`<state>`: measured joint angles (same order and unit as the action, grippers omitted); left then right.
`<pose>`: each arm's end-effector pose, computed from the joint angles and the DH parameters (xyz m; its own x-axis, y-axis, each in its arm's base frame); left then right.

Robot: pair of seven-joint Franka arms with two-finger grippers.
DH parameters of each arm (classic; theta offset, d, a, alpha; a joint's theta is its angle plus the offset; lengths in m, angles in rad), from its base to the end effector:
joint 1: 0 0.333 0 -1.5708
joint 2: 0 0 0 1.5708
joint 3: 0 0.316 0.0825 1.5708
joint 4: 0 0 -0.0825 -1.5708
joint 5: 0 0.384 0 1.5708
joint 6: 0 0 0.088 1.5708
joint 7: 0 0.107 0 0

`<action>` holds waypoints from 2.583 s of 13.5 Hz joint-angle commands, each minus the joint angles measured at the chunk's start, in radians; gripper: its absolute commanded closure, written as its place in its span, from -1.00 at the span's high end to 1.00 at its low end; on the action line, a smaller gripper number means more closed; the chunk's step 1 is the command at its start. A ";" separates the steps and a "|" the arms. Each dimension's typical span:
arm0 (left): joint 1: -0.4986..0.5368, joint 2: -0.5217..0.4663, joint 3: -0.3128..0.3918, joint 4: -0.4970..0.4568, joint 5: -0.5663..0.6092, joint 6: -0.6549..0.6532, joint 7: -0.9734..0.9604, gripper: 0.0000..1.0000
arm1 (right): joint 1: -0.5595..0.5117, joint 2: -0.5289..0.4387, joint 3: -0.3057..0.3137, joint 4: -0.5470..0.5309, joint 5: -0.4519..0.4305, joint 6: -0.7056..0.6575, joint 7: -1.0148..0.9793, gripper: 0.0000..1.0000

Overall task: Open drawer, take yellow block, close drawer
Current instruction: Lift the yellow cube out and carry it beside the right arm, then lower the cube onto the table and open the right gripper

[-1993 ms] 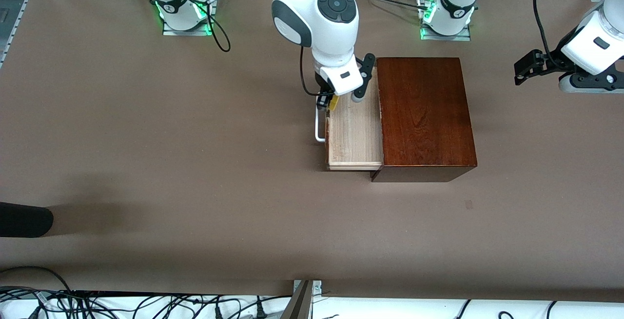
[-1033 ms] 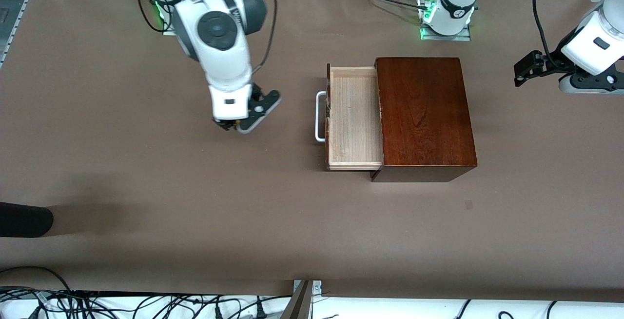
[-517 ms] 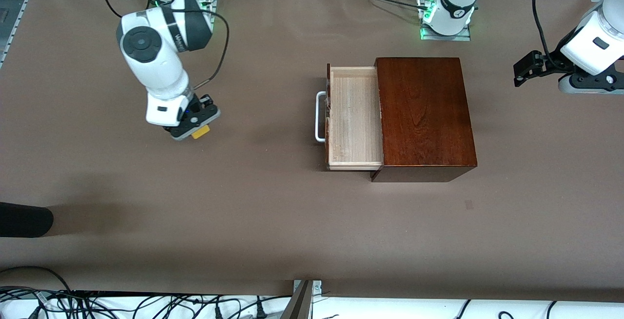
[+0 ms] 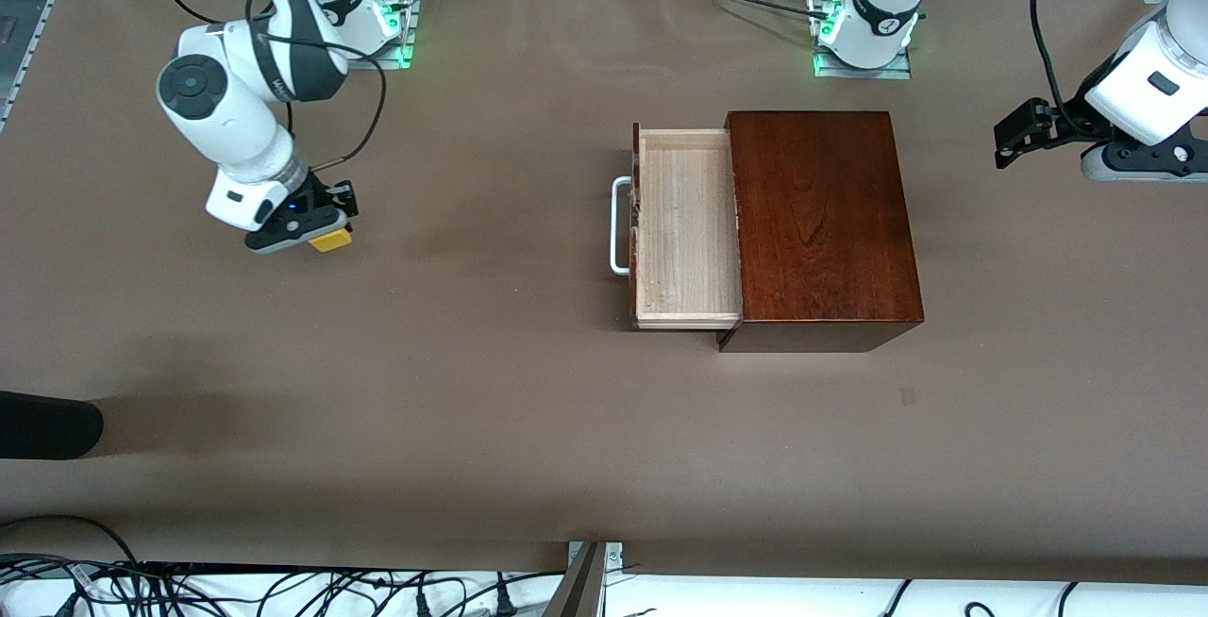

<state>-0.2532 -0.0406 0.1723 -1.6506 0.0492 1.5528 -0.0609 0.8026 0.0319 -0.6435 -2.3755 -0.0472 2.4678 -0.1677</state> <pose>0.5373 -0.0364 0.6074 0.9983 -0.0196 -0.0551 -0.0221 -0.9987 -0.0456 0.4991 0.0800 0.3181 0.9325 0.3567 0.0560 0.3534 -0.9335 0.0611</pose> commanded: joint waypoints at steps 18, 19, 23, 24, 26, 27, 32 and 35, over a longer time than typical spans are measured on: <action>0.003 0.015 -0.007 0.028 0.024 -0.002 0.004 1.00 | -0.037 0.210 -0.099 -0.148 0.398 0.338 -0.231 -1.00; 0.003 0.015 -0.007 0.028 0.024 0.000 0.004 1.00 | -0.037 0.220 -0.099 -0.148 0.426 0.338 -0.255 -1.00; 0.005 0.015 -0.007 0.028 0.024 0.004 0.004 1.00 | -0.037 0.253 -0.097 -0.146 0.555 0.339 -0.363 -1.00; 0.005 0.015 -0.007 0.028 0.024 0.004 0.004 1.00 | -0.037 0.264 -0.094 -0.146 0.594 0.341 -0.390 -1.00; 0.003 0.015 -0.007 0.028 0.024 0.004 0.004 1.00 | -0.037 0.290 -0.074 -0.137 0.705 0.347 -0.469 -1.00; 0.003 0.015 -0.007 0.028 0.024 0.006 0.004 1.00 | -0.037 0.307 -0.059 -0.130 0.778 0.347 -0.521 -1.00; 0.003 0.015 -0.007 0.028 0.024 0.006 0.004 1.00 | -0.037 0.375 -0.039 -0.091 1.038 0.338 -0.727 -1.00; 0.003 0.015 -0.007 0.028 0.024 0.004 0.004 1.00 | -0.037 0.376 -0.039 -0.088 1.043 0.336 -0.725 -0.62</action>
<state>-0.2532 -0.0380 0.1715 -1.6504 0.0492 1.5654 -0.0609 0.7727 0.3978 -0.6897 -2.4779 0.9624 2.8028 -0.8617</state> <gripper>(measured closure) 0.000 0.445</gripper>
